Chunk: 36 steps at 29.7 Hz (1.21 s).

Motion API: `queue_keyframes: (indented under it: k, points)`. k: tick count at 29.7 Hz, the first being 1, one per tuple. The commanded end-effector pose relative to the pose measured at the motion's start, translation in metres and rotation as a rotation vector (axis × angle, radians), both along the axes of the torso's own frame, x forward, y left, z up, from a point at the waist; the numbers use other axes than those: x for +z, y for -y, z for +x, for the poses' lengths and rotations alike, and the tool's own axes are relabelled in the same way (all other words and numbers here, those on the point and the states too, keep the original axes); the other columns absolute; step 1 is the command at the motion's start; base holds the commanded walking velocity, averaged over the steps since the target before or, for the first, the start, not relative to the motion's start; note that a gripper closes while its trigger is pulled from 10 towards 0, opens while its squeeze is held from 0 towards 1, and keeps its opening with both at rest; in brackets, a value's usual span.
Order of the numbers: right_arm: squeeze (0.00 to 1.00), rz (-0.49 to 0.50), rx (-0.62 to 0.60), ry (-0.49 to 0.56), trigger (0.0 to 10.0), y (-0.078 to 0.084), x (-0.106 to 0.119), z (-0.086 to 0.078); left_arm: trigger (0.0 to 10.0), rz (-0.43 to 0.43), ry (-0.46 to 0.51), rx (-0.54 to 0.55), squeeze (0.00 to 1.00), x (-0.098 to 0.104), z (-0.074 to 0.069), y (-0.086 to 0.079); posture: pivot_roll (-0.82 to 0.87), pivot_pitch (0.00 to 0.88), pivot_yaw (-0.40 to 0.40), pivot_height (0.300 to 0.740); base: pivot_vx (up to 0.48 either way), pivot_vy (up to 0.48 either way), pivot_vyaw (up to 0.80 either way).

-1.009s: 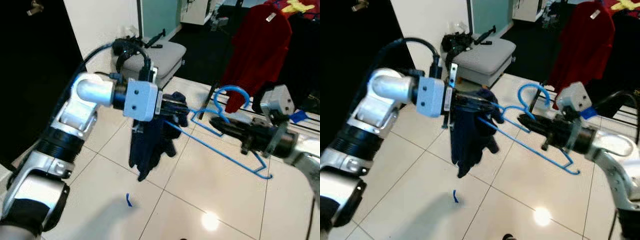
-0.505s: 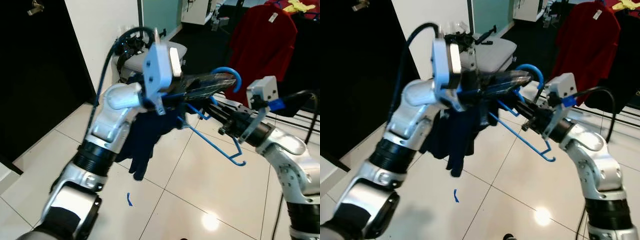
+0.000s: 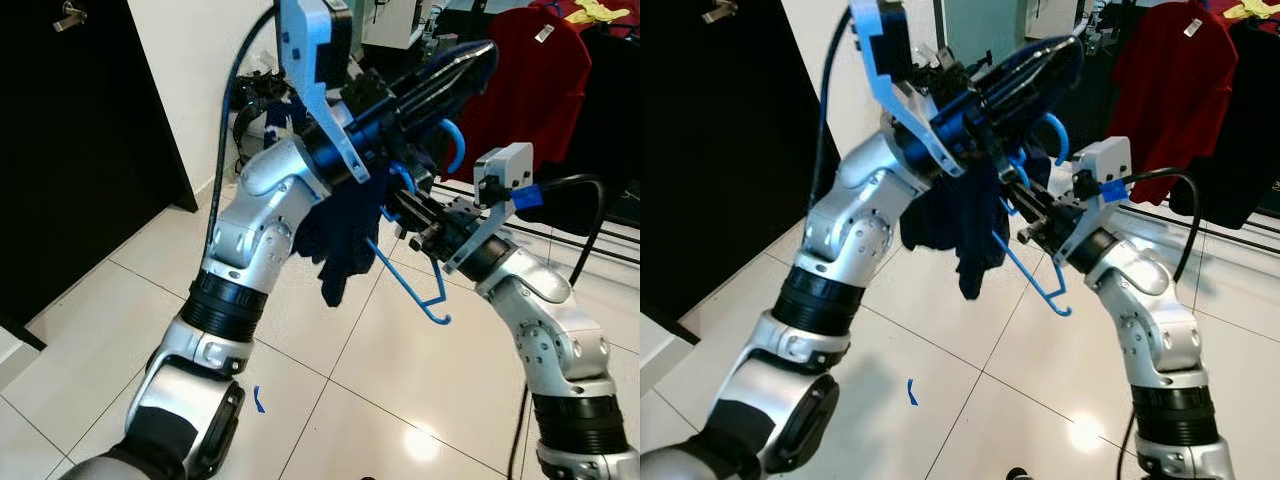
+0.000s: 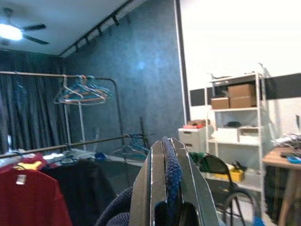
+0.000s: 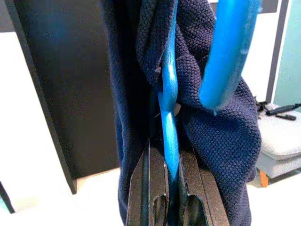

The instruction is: Hang hanger

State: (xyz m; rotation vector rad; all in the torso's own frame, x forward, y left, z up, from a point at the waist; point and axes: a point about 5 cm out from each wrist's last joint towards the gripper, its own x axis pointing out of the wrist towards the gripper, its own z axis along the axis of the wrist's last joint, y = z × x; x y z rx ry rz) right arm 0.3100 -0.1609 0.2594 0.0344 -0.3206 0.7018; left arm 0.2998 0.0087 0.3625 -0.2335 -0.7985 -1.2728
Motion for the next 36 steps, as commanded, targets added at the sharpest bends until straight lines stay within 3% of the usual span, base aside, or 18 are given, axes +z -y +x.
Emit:
queue_keyframes:
  k: [1,2,3,4,5,16,24,26,27,29,30,31,33,36]
  points:
    - [0.00,0.047,0.003,0.040,10.0,0.001,0.009,-0.001,10.0,0.009,0.005,-0.080,0.00,-0.001,-0.012,0.008,-0.03,0.132,0.060,0.740,0.000,0.000,0.00]
    - [0.00,0.047,0.003,0.040,10.0,0.001,0.009,-0.001,10.0,0.009,0.005,-0.080,0.00,-0.001,-0.012,0.008,-0.03,0.132,0.060,0.740,0.000,0.000,0.00]
    - [0.00,0.082,-0.002,0.060,10.0,0.004,0.014,-0.001,10.0,0.029,-0.018,-0.099,0.84,-0.007,-0.016,0.008,-0.03,0.134,0.061,0.740,0.000,0.000,0.00]
    - [0.00,0.082,-0.002,0.060,10.0,0.004,0.014,-0.001,10.0,0.029,-0.018,-0.099,0.84,-0.007,-0.016,0.008,-0.03,0.134,0.061,0.740,0.000,0.000,0.00]
    - [0.00,0.096,0.003,0.069,10.0,0.005,0.016,-0.001,10.0,0.041,-0.027,-0.108,1.00,-0.007,-0.015,0.006,-0.03,0.134,0.060,0.740,0.000,0.000,0.00]
    - [0.00,0.127,0.029,0.092,10.0,0.005,0.023,-0.002,10.0,0.092,-0.017,-0.192,1.00,-0.006,-0.013,-0.003,-0.02,0.132,0.057,0.740,0.000,0.000,0.00]
    - [0.00,0.150,0.058,0.109,10.0,0.006,0.028,-0.005,10.0,0.099,-0.016,-0.137,1.00,-0.008,-0.003,-0.012,-0.02,0.126,0.060,0.740,0.000,0.000,0.00]
    - [0.00,0.232,0.131,0.153,10.0,0.019,0.044,-0.016,10.0,0.024,-0.071,0.058,1.00,0.000,0.025,-0.038,-0.02,0.126,0.062,0.740,0.000,0.000,0.00]
    - [0.00,0.232,0.131,0.153,10.0,0.019,0.044,-0.016,10.0,0.024,-0.071,0.058,1.00,0.000,0.025,-0.038,-0.02,0.126,0.062,0.740,0.000,0.000,0.00]
    - [0.00,0.295,0.205,0.199,10.0,0.031,0.058,-0.029,10.0,-0.037,-0.138,0.239,1.00,-0.002,0.046,-0.065,-0.03,0.130,0.060,0.740,0.000,0.000,0.00]
    - [0.00,0.309,0.224,0.213,10.0,0.035,0.062,-0.033,10.0,-0.056,-0.150,0.303,1.00,-0.005,0.047,-0.075,-0.03,0.130,0.060,0.740,0.000,0.000,0.00]
    - [0.00,0.309,0.224,0.213,10.0,0.035,0.062,-0.033,10.0,-0.056,-0.150,0.303,1.00,-0.005,0.047,-0.075,-0.03,0.130,0.060,0.740,0.000,0.000,0.00]
    - [0.00,0.320,0.278,0.234,10.0,0.046,0.069,-0.044,10.0,-0.066,-0.181,0.508,1.00,-0.022,0.045,-0.096,-0.03,0.136,0.057,0.740,0.000,0.000,0.00]
    - [0.00,0.321,0.290,0.236,10.0,0.048,0.070,-0.046,10.0,-0.069,-0.208,0.569,1.00,-0.029,0.049,-0.103,-0.03,0.136,0.057,0.740,0.000,0.000,0.00]
